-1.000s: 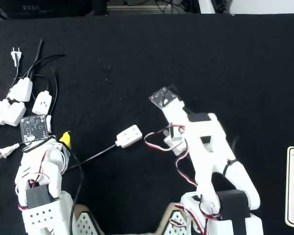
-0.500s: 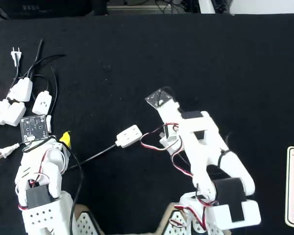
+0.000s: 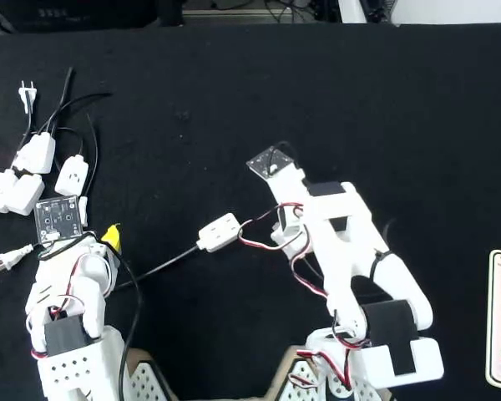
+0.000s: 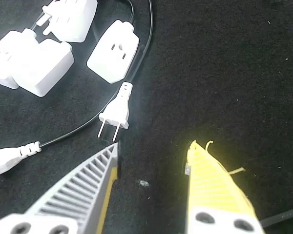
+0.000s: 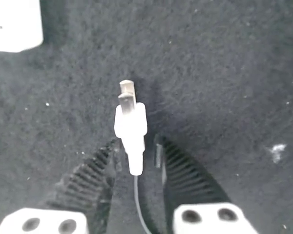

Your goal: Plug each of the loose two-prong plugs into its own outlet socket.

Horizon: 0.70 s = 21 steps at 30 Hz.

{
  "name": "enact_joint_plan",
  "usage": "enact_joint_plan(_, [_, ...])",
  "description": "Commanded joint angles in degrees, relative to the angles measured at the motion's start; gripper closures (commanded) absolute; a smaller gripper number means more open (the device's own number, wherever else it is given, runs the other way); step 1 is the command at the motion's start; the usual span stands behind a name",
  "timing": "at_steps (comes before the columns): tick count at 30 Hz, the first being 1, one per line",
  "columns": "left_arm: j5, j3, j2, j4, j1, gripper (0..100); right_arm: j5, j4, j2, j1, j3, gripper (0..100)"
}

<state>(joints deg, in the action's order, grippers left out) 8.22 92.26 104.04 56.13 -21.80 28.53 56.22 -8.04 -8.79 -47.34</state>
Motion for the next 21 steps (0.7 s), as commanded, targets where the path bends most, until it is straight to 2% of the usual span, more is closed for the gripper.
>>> enact_joint_plan(1, [0.5, -0.6, 0.4, -0.1, -0.6, 77, -0.4, 0.2, -1.3, -0.9, 2.8, 90.1])
enact_joint_plan(10, [0.5, -0.6, 0.4, 0.0, -0.6, 77, -3.3, -5.2, 4.6, -2.1, 3.1, 90.5])
enact_joint_plan(13, [0.5, -0.7, 0.4, 0.0, -0.6, 77, -3.3, -5.0, 3.5, -1.9, 2.7, 98.8])
enact_joint_plan(14, [0.5, -0.7, 0.4, 0.0, -0.6, 77, -3.3, -4.8, 2.8, -1.7, 2.2, 98.8])
enact_joint_plan(21, [0.6, -0.6, 0.4, -0.1, -0.4, 77, -1.0, 4.8, -11.8, 2.3, 1.8, 98.8])
